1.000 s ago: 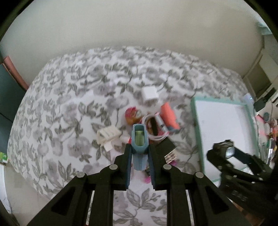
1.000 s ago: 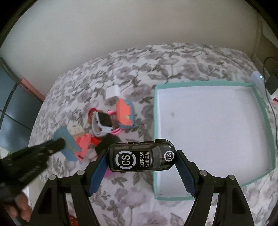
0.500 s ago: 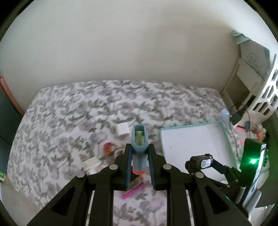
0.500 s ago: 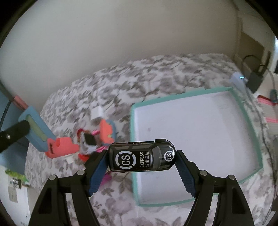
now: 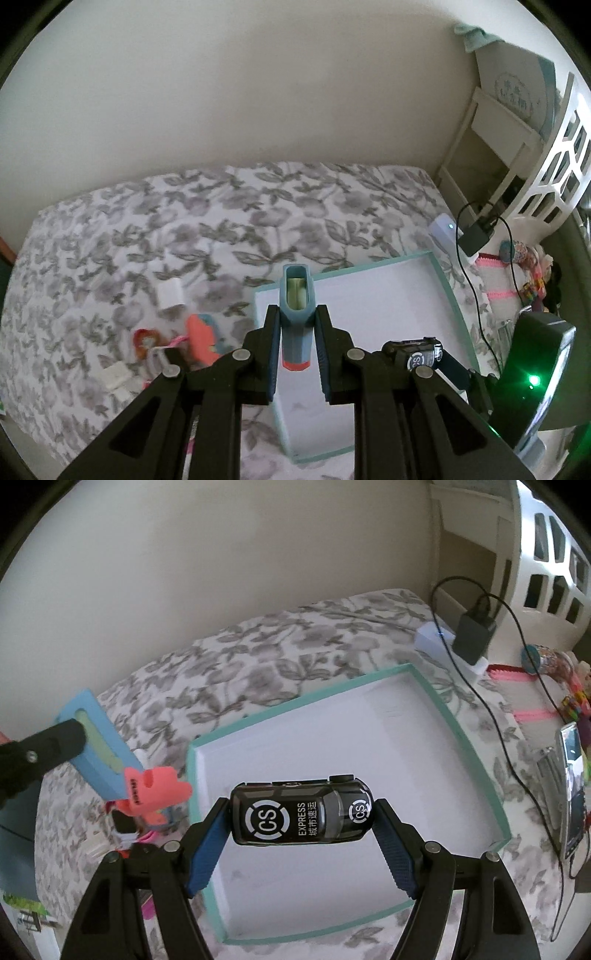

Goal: Organize rigid objects
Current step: 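Carry the toy car in the right gripper and block in the left into the tray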

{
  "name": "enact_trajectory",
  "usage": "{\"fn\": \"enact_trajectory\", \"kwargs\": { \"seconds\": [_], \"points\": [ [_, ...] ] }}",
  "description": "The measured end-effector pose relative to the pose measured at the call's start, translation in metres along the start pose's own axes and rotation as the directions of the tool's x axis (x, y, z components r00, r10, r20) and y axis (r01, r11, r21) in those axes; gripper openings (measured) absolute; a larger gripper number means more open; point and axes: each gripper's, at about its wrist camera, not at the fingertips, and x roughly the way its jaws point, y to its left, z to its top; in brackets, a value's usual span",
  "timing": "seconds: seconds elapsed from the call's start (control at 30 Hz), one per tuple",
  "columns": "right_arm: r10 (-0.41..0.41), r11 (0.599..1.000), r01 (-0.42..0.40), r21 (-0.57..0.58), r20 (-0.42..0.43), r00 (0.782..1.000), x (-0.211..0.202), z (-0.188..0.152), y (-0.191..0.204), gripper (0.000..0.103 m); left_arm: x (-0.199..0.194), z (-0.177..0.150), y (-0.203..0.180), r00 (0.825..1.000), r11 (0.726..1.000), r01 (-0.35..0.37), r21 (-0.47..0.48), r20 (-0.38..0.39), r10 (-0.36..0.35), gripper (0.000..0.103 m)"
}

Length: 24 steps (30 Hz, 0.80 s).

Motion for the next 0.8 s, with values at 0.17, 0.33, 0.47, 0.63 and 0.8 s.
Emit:
{"fn": "enact_trajectory", "kwargs": {
  "seconds": [0.17, 0.33, 0.47, 0.63, 0.8],
  "points": [
    [-0.047, 0.998, 0.047, 0.036, 0.004, 0.999, 0.009, 0.005, -0.017, 0.079, 0.025, 0.004, -0.012, 1.000, 1.000, 0.001, 0.003, -0.014, -0.001, 0.019],
    [-0.083, 0.996, 0.082, 0.037, 0.026, 0.996, 0.014, 0.013, -0.023, 0.079, 0.053, 0.001, -0.016, 0.998, 1.000, 0.004, -0.001, -0.064, -0.004, 0.019],
    [-0.097, 0.994, 0.097, 0.045, -0.007, 0.995, 0.028, 0.015, -0.030, 0.079, 0.074, -0.004, -0.017, 0.995, 1.000, 0.011, -0.005, -0.104, -0.012, 0.019],
    [-0.113, 0.992, 0.115, 0.057, -0.046, 0.993, 0.044, 0.016, -0.040, 0.079, 0.097, -0.011, -0.015, 0.988, 1.000, 0.018, -0.013, -0.154, -0.019, 0.019],
    [-0.122, 0.991, 0.126, 0.052, -0.075, 0.990, 0.056, 0.016, -0.044, 0.079, 0.118, -0.017, -0.014, 0.979, 1.000, 0.022, -0.022, -0.202, -0.026, 0.019]
  ]
}}
